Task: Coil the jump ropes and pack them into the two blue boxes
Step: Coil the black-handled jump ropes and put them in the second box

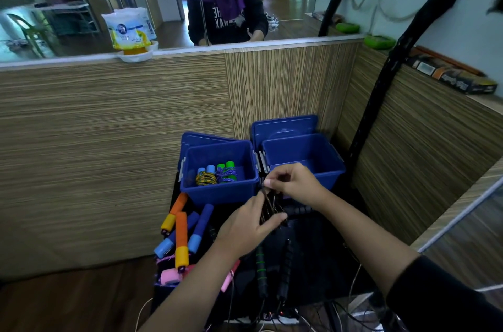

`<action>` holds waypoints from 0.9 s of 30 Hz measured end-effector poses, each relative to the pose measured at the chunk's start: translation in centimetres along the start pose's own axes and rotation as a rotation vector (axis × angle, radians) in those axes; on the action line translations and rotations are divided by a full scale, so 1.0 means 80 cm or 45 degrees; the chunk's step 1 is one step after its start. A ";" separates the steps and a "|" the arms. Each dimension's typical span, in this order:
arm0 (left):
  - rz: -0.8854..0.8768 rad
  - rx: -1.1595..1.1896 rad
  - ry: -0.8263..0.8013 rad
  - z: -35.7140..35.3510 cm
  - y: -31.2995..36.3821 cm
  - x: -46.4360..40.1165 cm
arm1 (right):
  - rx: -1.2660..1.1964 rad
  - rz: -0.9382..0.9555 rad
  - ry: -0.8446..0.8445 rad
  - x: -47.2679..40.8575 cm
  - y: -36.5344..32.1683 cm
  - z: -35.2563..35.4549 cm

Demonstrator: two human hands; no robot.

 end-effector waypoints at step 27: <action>-0.189 -0.279 0.312 0.017 0.005 0.005 | 0.270 -0.351 0.093 0.001 0.001 0.004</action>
Point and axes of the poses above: each hand's wrist, its own x-axis away from the middle knuckle, its own z-axis out of the back of the hand, y = z × x, the point moved 5 cm from there along -x, towards the middle knuckle, and after that the axes turned 13 degrees about x, right-handed, at the moved point
